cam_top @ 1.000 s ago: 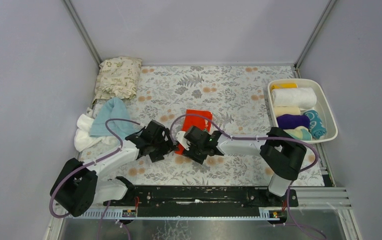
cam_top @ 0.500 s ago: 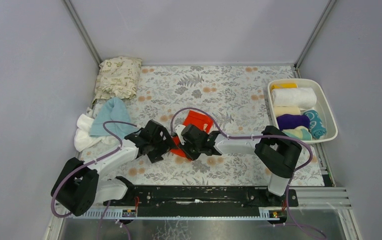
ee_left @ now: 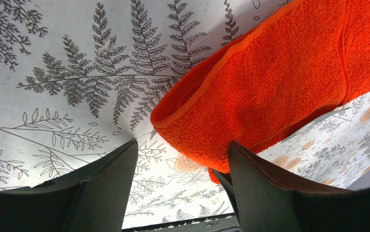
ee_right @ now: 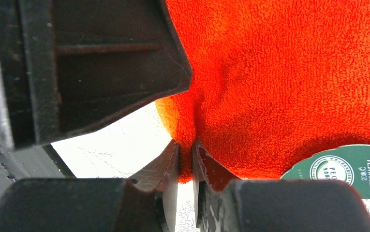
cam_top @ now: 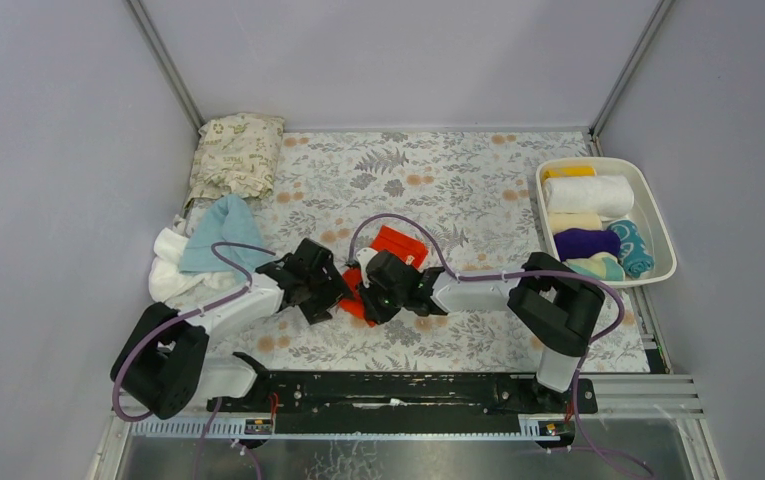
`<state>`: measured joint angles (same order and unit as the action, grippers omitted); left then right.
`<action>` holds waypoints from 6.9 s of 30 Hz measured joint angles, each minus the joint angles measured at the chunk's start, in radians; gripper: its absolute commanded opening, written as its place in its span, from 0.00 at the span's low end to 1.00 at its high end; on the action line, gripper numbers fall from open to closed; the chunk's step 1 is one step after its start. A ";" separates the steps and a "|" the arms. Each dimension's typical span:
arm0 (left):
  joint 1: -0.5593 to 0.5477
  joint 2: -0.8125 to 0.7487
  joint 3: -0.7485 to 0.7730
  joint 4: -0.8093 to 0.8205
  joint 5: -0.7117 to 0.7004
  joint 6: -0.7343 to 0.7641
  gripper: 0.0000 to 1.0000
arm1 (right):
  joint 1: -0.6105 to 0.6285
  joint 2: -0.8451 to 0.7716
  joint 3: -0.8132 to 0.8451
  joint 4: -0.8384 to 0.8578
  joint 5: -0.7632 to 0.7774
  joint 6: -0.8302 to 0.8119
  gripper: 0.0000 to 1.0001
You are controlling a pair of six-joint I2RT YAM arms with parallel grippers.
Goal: Roll the towels
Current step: Pick up the towel at the center of the board.
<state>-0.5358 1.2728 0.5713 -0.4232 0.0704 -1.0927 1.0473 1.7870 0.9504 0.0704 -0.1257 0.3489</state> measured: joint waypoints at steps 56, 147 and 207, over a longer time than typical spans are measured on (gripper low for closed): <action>0.009 0.185 0.135 -0.045 -0.066 0.055 0.02 | 0.222 -0.024 -0.047 0.056 0.301 -0.229 0.35; 0.103 0.076 -0.072 0.257 0.155 0.044 0.25 | 0.049 -0.251 -0.014 -0.073 0.059 0.031 0.55; 0.091 -0.289 -0.057 -0.019 0.080 0.053 0.66 | -0.219 0.071 -0.291 0.623 -0.607 0.416 0.01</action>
<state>-0.4446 0.9836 0.5144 -0.4427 0.1505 -1.0393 0.8284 1.8576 0.6594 0.6930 -0.7322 0.7650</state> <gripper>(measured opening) 0.666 0.036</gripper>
